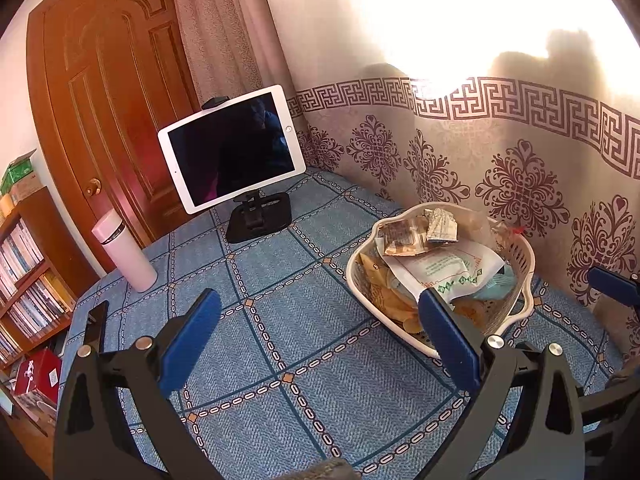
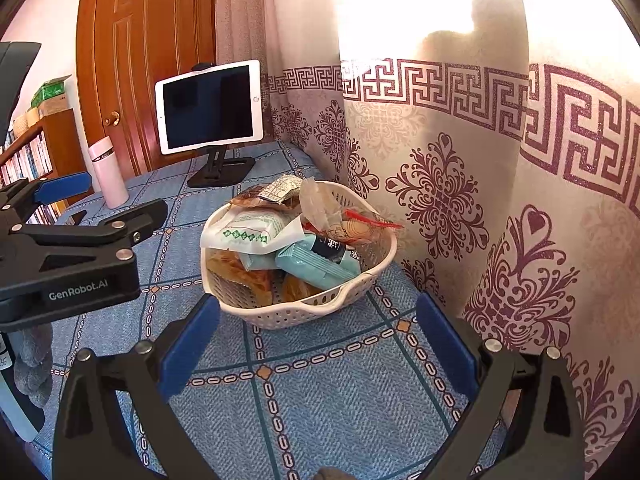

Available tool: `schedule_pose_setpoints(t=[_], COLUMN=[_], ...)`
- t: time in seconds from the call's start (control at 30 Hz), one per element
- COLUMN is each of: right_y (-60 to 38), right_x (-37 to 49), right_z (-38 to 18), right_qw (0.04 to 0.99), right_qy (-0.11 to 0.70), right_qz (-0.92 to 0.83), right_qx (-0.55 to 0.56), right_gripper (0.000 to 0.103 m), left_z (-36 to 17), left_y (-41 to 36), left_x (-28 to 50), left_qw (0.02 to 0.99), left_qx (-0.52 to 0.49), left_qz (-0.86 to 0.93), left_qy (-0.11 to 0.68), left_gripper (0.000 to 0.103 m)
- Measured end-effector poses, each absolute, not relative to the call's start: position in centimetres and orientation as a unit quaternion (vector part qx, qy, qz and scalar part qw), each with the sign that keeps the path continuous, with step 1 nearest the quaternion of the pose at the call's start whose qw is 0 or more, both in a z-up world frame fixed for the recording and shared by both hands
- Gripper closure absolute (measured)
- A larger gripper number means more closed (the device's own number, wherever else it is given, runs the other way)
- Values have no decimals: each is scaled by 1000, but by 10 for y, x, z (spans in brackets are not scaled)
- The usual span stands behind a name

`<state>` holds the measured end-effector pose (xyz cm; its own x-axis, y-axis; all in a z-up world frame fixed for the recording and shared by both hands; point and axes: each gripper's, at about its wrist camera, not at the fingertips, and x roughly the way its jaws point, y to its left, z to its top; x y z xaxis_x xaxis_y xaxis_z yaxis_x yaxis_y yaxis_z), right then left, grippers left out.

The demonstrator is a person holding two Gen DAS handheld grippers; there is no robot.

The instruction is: Organize snacks

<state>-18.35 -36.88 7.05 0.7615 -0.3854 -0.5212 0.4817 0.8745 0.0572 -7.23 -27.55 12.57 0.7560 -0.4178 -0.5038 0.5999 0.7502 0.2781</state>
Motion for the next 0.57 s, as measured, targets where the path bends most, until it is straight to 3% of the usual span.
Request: schedule_pose_setpoints(t=[0.27, 0.57], right_y=[-368, -347], right_x=[-184, -174], right_z=[68, 65], right_qw=[933, 936], right_qy=[261, 275], right_qz=[-230, -204], right_qx=[95, 88], right_gripper=[5, 5], left_z=[124, 117], left_y=[-278, -249], left_x=[-79, -64], left_qw=[911, 915], left_qx=[228, 194], left_qz=[-281, -259], left_qy=[197, 242], left_gripper=[3, 3])
